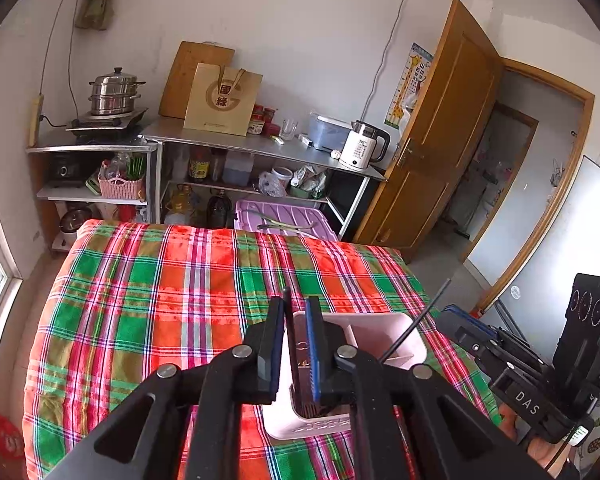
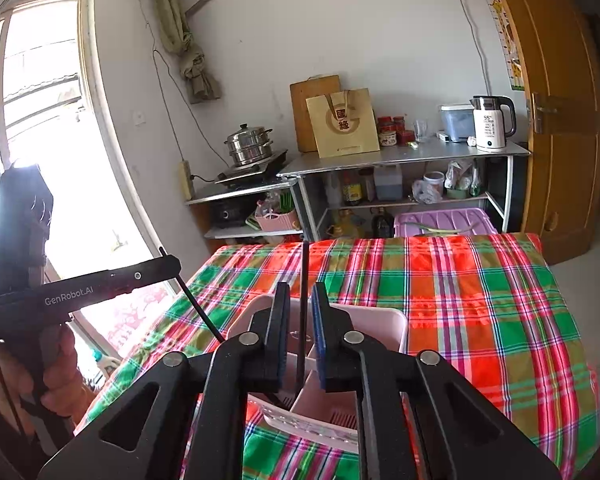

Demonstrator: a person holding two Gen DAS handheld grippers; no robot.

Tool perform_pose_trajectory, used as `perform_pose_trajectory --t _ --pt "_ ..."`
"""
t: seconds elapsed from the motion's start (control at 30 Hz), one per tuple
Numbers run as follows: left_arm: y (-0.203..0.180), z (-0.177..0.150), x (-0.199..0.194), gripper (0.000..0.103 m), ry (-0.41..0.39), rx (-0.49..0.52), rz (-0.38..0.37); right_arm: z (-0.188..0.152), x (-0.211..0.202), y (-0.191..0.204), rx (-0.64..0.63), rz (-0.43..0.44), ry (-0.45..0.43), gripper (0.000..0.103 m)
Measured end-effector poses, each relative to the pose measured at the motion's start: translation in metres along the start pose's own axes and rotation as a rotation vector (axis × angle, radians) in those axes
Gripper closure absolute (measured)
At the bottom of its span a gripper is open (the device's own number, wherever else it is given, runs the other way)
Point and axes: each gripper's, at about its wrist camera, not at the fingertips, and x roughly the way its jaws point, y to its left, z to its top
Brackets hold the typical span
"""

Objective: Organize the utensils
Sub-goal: 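Lower the chopsticks into the basket and open both grippers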

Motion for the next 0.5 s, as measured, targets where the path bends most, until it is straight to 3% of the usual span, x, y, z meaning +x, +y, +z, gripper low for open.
perform_pose_trajectory --t 0.07,0.3,0.5 --pt "0.0 0.0 -0.01 0.081 -0.019 -0.005 -0.002 0.001 -0.008 0.0 -0.008 -0.007 -0.006 0.087" --pt "-0.009 -0.015 -0.058 0.081 -0.098 0.014 0.004 -0.009 -0.062 -0.001 -0.024 -0.025 -0.069 0.087" --pt "-0.024 -0.054 -0.096 0.08 -0.131 0.049 -0.003 -0.028 -0.099 0.002 -0.045 -0.038 -0.098 0.087"
